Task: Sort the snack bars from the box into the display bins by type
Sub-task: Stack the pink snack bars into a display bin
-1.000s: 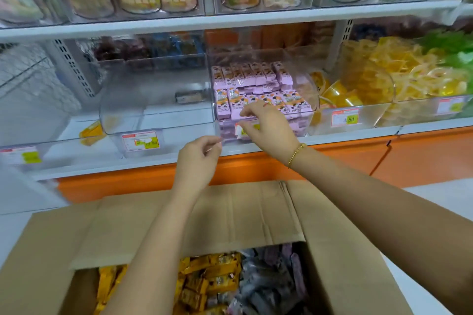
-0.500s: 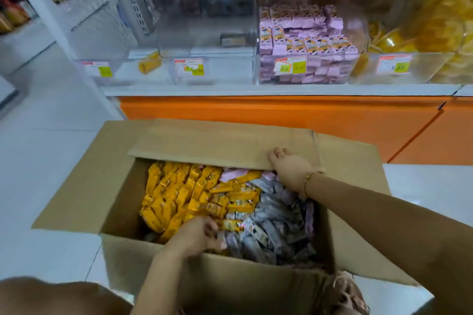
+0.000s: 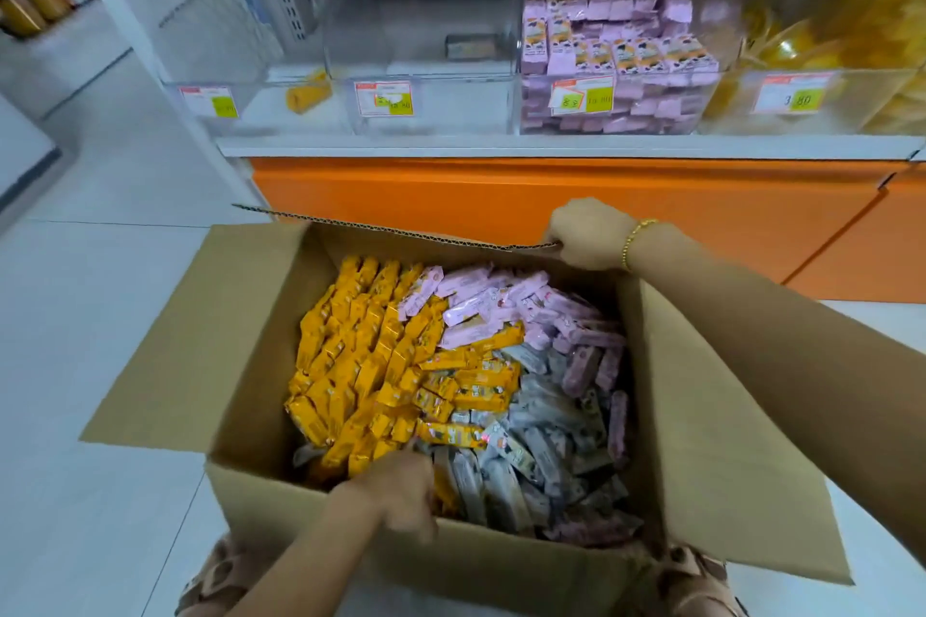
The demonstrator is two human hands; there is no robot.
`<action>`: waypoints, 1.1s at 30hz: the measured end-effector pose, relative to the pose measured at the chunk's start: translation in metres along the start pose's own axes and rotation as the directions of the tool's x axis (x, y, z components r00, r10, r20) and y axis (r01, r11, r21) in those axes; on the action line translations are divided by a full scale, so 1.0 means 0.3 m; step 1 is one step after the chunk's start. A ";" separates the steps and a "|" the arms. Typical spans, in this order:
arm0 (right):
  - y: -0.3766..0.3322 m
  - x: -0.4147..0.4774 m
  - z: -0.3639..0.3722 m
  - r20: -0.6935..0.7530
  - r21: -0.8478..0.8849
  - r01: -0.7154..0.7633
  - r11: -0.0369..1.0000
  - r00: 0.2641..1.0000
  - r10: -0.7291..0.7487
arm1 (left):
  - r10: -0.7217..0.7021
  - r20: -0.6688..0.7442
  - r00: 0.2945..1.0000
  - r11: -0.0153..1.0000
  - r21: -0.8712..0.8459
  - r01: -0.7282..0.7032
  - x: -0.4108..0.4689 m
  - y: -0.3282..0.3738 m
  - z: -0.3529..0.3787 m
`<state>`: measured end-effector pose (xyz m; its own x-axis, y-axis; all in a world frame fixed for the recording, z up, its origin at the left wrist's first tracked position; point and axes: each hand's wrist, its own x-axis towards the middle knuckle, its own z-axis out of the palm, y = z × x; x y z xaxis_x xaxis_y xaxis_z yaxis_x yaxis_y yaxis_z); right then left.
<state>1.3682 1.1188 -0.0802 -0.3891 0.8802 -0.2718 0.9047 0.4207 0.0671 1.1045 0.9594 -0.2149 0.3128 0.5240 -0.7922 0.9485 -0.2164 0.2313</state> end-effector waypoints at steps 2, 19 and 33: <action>0.020 -0.018 -0.049 0.061 0.094 0.013 0.995 0.998 -0.018 | 0.009 0.117 0.993 1.000 0.026 -0.012 -0.020 0.021 0.049; 0.165 -0.042 0.130 -0.674 0.078 -0.141 0.987 0.722 0.156 | 0.350 -0.783 0.515 0.915 0.402 -0.011 0.258 -0.018 -0.689; 0.192 0.119 0.497 -0.085 0.077 -0.230 0.970 0.968 0.236 | 0.316 -0.720 0.618 0.877 0.471 0.099 0.436 -0.198 -0.740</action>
<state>1.4321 1.1417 -0.2292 -0.1780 0.9700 -0.1658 0.9805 0.1892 0.0538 1.1002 1.2238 -0.2069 0.5296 0.8482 -0.0102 0.8389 -0.5255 -0.1415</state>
